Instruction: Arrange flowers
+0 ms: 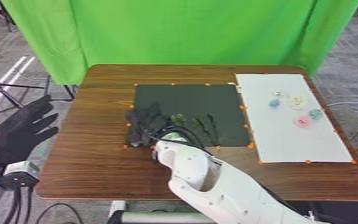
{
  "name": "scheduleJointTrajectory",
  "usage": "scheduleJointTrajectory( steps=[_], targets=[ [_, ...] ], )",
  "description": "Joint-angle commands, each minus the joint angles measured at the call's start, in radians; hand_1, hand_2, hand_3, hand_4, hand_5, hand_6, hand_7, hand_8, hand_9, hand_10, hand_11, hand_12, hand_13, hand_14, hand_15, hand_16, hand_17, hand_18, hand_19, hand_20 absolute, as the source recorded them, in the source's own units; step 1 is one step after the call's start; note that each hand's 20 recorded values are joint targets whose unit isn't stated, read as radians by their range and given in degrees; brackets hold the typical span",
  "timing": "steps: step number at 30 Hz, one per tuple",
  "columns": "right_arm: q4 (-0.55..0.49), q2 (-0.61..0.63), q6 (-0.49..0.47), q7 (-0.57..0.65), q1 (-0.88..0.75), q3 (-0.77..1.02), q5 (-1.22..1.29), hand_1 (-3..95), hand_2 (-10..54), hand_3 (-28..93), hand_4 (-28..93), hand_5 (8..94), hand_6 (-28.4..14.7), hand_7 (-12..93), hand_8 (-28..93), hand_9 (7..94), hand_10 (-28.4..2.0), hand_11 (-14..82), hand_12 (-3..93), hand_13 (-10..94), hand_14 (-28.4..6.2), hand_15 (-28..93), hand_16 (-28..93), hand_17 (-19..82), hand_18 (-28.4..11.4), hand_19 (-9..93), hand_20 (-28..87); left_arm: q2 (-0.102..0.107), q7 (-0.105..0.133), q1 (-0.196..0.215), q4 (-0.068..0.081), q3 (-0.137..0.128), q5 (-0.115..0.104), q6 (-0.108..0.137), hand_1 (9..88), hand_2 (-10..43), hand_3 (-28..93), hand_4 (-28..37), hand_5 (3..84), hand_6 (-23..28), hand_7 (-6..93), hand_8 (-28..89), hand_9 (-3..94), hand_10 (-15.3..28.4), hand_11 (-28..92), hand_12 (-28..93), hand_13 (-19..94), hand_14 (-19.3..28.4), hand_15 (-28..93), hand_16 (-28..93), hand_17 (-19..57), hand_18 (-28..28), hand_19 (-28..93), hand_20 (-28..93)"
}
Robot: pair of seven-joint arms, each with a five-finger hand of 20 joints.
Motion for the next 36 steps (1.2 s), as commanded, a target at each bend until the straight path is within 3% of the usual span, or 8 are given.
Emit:
scheduleJointTrajectory(
  steps=[1, 5, 10, 14, 21, 28, 36],
  targets=[
    [-0.153, 0.200, 0.077, 0.051, -0.006, 0.176, 0.110, 27.6, -9.5, 88, -28, 35.3, -3.2, 37, -16, 37.0, -13.3, 39.3, 28.9, 42, -9.1, 68, 22, 13, -19.3, 75, 56, -0.068, 0.024, 0.070, -0.033, -0.025, 0.015, 0.000, 24.1, -2.2, 69, -27.9, 21.2, 0.9, 17.5, -9, 16.8, 8.9, 10, 21, 12, 11.5, 13, 9, -13.2, 18.9, 36, 10],
    [-0.186, 0.359, 0.096, 0.136, -0.071, 0.310, 0.137, 28.3, -9.5, 88, -28, 31.0, -3.0, 35, -16, 33.0, -14.8, 29.9, 26.5, 36, -9.8, 57, 17, 12, -19.2, 71, 52, -0.083, 0.026, 0.085, -0.042, -0.033, 0.018, -0.002, 24.0, -2.2, 69, -27.8, 21.2, 0.9, 17.5, -9, 16.8, 8.9, 10, 21, 12, 11.5, 13, 9, -13.2, 18.8, 36, 10],
    [-0.194, 0.530, 0.109, 0.260, -0.187, 0.455, 0.130, 28.1, -9.5, 89, -28, 26.4, -2.5, 29, -14, 29.5, -15.8, 21.9, 25.9, 33, -11.1, 49, 17, 11, -19.2, 69, 48, -0.092, 0.033, 0.088, -0.042, -0.030, 0.019, -0.002, 24.0, -2.2, 69, -27.9, 21.2, 0.9, 17.5, -9, 16.9, 8.9, 10, 21, 12, 11.5, 13, 9, -13.2, 18.9, 36, 10],
    [-0.172, 0.604, 0.225, 0.356, -0.293, 0.538, 0.069, 28.4, -9.5, 88, -28, 26.5, -2.7, 28, -13, 30.9, -15.9, 20.6, 25.8, 35, -11.4, 46, 17, 11, -19.5, 68, 47, -0.093, 0.031, 0.082, -0.037, -0.026, 0.018, -0.007, 24.0, -2.3, 69, -27.8, 21.2, 0.9, 17.5, -9, 16.9, 8.9, 10, 21, 12, 11.6, 13, 9, -13.1, 18.9, 36, 10],
    [-0.188, 0.623, 0.127, 0.493, -0.438, 0.696, 0.086, 29.3, -9.5, 88, -28, 33.6, -4.7, 28, -13, 38.5, -15.7, 22.5, 24.6, 41, -10.8, 46, 18, 13, -20.8, 70, 48, -0.093, 0.030, 0.081, -0.040, -0.022, 0.019, -0.009, 24.0, -2.2, 69, -27.8, 21.1, 0.8, 17.4, -9, 16.8, 8.9, 10, 21, 12, 11.6, 13, 9, -13.2, 18.9, 36, 10],
    [-0.201, 0.621, 0.093, 0.422, -0.504, 0.768, 0.128, 28.7, -9.5, 87, -28, 38.3, -4.7, 30, -13, 43.3, -14.4, 28.2, 25.0, 46, -9.8, 49, 19, 13, -21.3, 72, 50, -0.104, 0.031, 0.095, -0.046, -0.027, 0.018, -0.001, 24.0, -2.3, 69, -27.9, 21.0, 0.7, 17.4, -9, 16.9, 8.9, 10, 21, 12, 11.6, 13, 9, -13.2, 18.9, 36, 10],
    [-0.176, 0.603, 0.057, 0.394, -0.495, 0.756, 0.149, 27.8, -9.5, 87, -28, 37.0, -4.6, 30, -13, 42.9, -14.1, 28.9, 24.5, 47, -8.8, 50, 20, 13, -20.5, 73, 52, -0.103, 0.046, 0.091, -0.047, -0.016, 0.017, 0.011, 24.2, -2.1, 69, -28.0, 21.1, 0.8, 17.7, -9, 17.0, 8.9, 10, 21, 12, 11.6, 13, 9, -13.2, 18.9, 36, 10]
  ],
)
